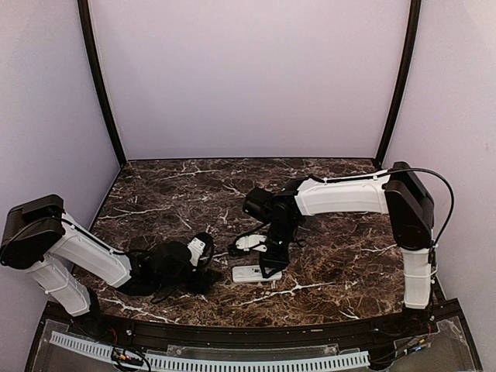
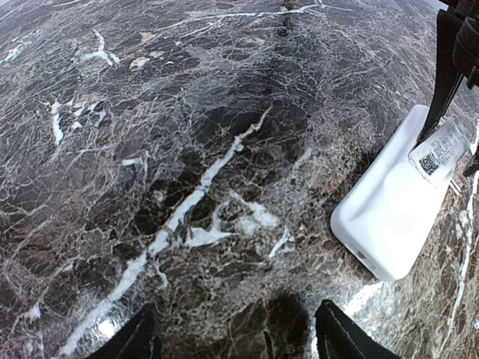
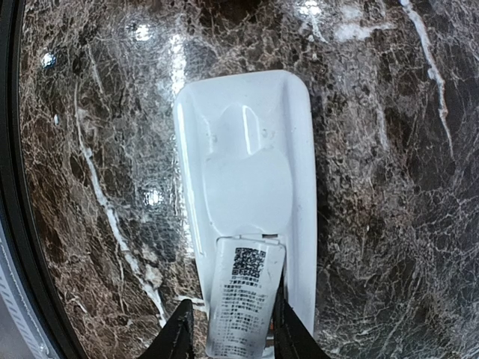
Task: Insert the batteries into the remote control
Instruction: Place the battery cover on the remote control without the battery cover.
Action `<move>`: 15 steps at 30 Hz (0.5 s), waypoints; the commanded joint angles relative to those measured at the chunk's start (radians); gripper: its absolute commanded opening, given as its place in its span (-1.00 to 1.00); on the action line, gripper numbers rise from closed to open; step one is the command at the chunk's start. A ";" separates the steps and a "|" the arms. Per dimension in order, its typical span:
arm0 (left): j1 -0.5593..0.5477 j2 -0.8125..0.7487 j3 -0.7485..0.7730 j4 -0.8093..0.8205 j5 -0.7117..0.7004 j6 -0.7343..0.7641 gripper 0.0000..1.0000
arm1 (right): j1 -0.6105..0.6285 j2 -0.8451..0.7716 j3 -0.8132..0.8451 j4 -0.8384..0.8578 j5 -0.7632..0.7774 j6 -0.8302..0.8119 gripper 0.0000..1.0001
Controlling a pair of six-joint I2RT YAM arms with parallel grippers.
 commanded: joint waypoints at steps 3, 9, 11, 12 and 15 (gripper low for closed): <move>-0.005 0.010 -0.001 -0.007 0.001 0.012 0.40 | 0.005 0.026 0.033 0.016 0.021 -0.004 -0.28; -0.006 0.004 -0.012 0.003 0.004 0.014 0.39 | 0.005 0.019 0.037 0.012 0.025 -0.008 -0.19; -0.006 0.004 -0.012 0.007 0.006 0.016 0.39 | 0.006 0.016 0.034 0.009 0.022 -0.007 -0.18; -0.005 0.004 -0.012 0.009 0.007 0.017 0.39 | 0.005 0.015 0.035 0.006 0.020 -0.007 -0.18; -0.006 0.003 -0.013 0.013 0.008 0.019 0.40 | 0.006 0.007 0.038 0.001 0.014 -0.003 -0.18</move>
